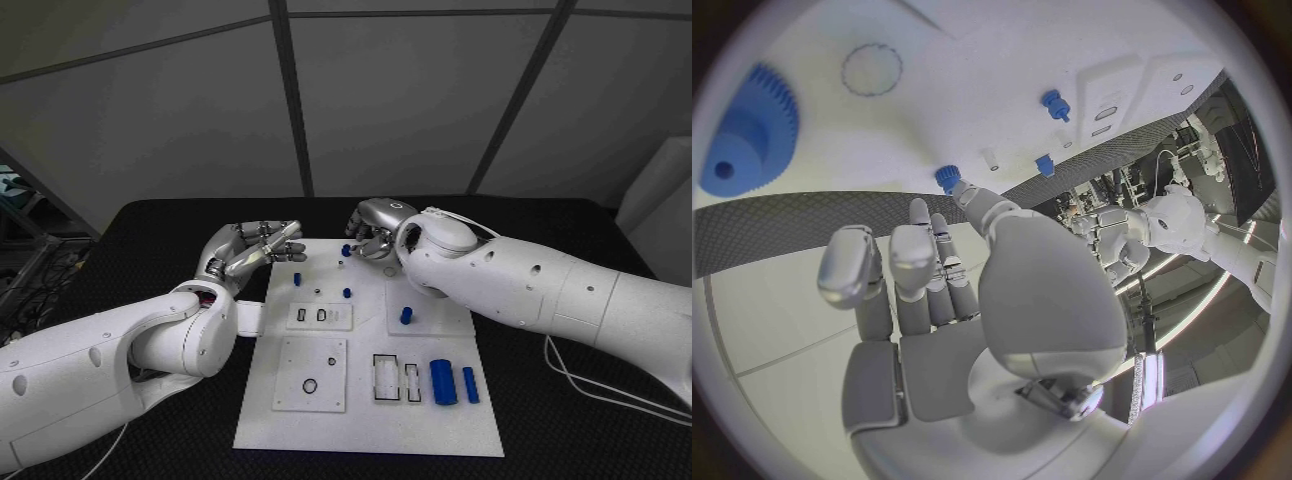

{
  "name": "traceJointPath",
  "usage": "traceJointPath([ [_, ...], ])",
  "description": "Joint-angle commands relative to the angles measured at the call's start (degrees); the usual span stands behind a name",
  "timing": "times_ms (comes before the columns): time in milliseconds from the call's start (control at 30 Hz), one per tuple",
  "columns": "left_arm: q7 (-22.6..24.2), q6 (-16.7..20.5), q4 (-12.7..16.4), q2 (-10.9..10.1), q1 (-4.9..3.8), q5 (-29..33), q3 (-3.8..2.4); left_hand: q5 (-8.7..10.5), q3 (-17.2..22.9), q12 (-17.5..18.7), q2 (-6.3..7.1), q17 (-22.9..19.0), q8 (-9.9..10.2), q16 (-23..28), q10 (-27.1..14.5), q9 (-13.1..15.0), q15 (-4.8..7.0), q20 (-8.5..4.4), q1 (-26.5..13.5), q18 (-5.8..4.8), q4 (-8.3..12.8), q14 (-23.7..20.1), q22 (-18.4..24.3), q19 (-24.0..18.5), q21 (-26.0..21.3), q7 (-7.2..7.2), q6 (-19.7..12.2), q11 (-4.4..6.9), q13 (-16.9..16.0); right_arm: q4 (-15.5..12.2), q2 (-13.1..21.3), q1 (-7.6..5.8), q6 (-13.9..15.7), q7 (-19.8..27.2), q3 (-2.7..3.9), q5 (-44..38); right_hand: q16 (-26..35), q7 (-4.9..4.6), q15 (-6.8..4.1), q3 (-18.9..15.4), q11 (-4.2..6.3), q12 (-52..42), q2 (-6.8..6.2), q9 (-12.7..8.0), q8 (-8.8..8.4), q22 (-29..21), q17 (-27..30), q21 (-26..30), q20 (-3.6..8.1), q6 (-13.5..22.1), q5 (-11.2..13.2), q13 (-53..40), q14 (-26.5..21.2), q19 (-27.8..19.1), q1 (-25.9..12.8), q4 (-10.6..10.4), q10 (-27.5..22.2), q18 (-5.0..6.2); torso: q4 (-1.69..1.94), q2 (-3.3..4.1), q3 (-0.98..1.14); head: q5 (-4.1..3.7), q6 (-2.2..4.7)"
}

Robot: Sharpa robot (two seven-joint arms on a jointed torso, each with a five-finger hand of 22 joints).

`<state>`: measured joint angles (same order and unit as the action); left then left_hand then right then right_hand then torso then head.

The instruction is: Assemble the parts on the task board

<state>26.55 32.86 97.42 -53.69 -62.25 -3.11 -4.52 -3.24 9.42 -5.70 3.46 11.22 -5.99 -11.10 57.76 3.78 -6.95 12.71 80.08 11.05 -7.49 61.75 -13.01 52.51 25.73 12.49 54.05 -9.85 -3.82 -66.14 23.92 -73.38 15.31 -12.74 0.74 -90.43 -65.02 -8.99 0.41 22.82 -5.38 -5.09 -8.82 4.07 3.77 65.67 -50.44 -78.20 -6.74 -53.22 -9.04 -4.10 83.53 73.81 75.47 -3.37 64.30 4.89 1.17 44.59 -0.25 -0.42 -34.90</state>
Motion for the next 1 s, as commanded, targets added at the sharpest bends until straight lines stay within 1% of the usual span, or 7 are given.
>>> traceJointPath([
  [33,0.2,-0.9,0.0,-0.2,-0.10,-0.2,-0.06,0.23,-0.1,0.3,-0.04,0.1,0.4,0.1,-0.2,0.0,-0.03,-0.01,-0.5,-0.88,0.3,-0.3,-0.1,-0.6,0.3,0.34,0.1,-0.10,0.0,-3.4,3.5,-0.09,4.4,0.4,0.07,1.1,-0.3,0.07,-0.09,-0.6,0.27,-0.9,-0.43,0.2,0.53,0.7,-0.5,0.0,0.09,-1.3,-0.7,-0.2,0.2,0.4,0.2,-0.3,1.5,0.14,-0.25,-0.14,0.05,0.05,0.08],
  [267,0.2,-1.4,0.1,-0.8,-0.10,-0.2,-0.05,0.23,-0.1,0.3,-0.03,0.1,0.4,0.2,-0.1,0.0,-0.03,0.00,-0.4,-0.88,0.5,-0.3,-0.1,-0.6,0.3,0.30,0.1,-0.08,0.0,-12.8,13.9,-0.12,3.1,-1.0,0.16,7.8,-2.9,0.04,-0.79,-3.6,1.28,-5.7,-2.82,0.5,1.29,3.3,-3.5,-1.5,0.59,-3.5,-4.2,-2.6,1.1,2.3,-1.1,-1.5,9.6,-0.39,-0.73,-0.34,0.11,-0.20,0.26],
  [400,0.2,-1.5,0.1,-1.0,-0.09,-0.2,-0.04,0.23,-0.1,0.3,-0.03,0.2,0.4,0.2,-0.1,0.0,-0.02,0.01,-0.4,-0.87,0.6,-0.2,-0.1,-0.7,0.3,0.28,0.2,-0.06,0.0,-15.8,18.3,-0.12,0.3,-2.1,0.19,11.1,-7.8,1.14,-2.10,-10.8,2.84,-13.8,-3.35,0.3,1.19,7.0,-10.3,-3.4,1.88,-2.0,-5.1,-9.3,2.3,4.8,-0.2,-3.2,14.5,-1.19,-1.03,-0.41,0.28,-0.33,0.41],
  [500,0.2,-1.5,0.1,-1.0,-0.09,-0.2,-0.04,0.23,-0.1,0.2,-0.03,0.2,0.4,0.2,0.0,0.0,0.00,0.01,-0.3,-0.87,0.6,-0.2,-0.1,-0.7,0.3,0.25,0.2,-0.03,0.0,-16.2,19.5,-0.13,-0.8,-2.5,0.20,12.0,-10.7,1.20,-2.06,-15.0,2.87,-19.3,-2.55,0.3,1.41,8.8,-14.4,-4.4,2.09,-1.3,-5.5,-15.0,2.8,6.0,1.2,-4.8,13.0,-1.55,-1.19,-0.45,0.35,-0.43,0.49],
  [533,0.2,-1.5,0.1,-1.0,-0.09,-0.2,-0.04,0.23,-0.1,0.2,-0.03,0.2,0.4,0.2,0.0,0.0,0.00,0.01,-0.3,-0.87,0.6,-0.2,-0.1,-0.7,0.3,0.25,0.2,-0.03,0.0,-16.2,19.8,-0.13,-1.2,-2.7,0.19,12.3,-12.9,1.15,-1.96,-20.1,3.07,-26.9,-0.98,0.5,2.22,10.1,-17.0,-5.1,1.81,-1.0,-6.3,-24.0,2.9,6.7,4.4,-7.3,5.3,-1.89,-1.24,-0.47,0.36,-0.51,0.55],
  [733,0.2,-1.6,0.0,-0.8,-0.08,-0.2,-0.04,0.23,-0.1,0.2,-0.03,0.2,0.4,0.2,0.0,0.0,0.00,0.01,-0.3,-0.87,0.6,-0.2,-0.1,-0.7,0.3,0.25,0.2,-0.03,0.0,-14.0,19.1,-0.11,-2.6,-3.1,0.18,13.0,-15.4,0.34,-1.25,-21.1,1.96,-40.9,-1.24,0.3,2.38,12.2,-21.2,-6.1,1.24,1.5,-5.7,-38.6,3.2,7.7,7.0,-12.0,6.2,-2.16,-0.96,-0.32,0.42,-0.70,0.66],
  [1000,0.2,-1.5,-0.1,-0.8,-0.07,-0.2,-0.03,0.23,-0.1,0.2,-0.03,0.2,0.4,0.2,0.0,0.0,0.00,0.01,-0.3,-0.86,0.7,-0.2,-0.1,-0.8,0.3,0.23,0.2,-0.02,0.0,-10.7,16.8,-0.10,-2.8,-3.3,0.17,12.4,-15.9,0.13,-1.09,-20.9,1.76,-42.9,-0.96,0.2,2.50,12.7,-22.1,-6.4,1.06,2.2,-5.9,-41.1,3.3,8.0,8.2,-13.0,5.9,-2.26,-0.93,-0.35,0.22,-0.76,0.66],
])
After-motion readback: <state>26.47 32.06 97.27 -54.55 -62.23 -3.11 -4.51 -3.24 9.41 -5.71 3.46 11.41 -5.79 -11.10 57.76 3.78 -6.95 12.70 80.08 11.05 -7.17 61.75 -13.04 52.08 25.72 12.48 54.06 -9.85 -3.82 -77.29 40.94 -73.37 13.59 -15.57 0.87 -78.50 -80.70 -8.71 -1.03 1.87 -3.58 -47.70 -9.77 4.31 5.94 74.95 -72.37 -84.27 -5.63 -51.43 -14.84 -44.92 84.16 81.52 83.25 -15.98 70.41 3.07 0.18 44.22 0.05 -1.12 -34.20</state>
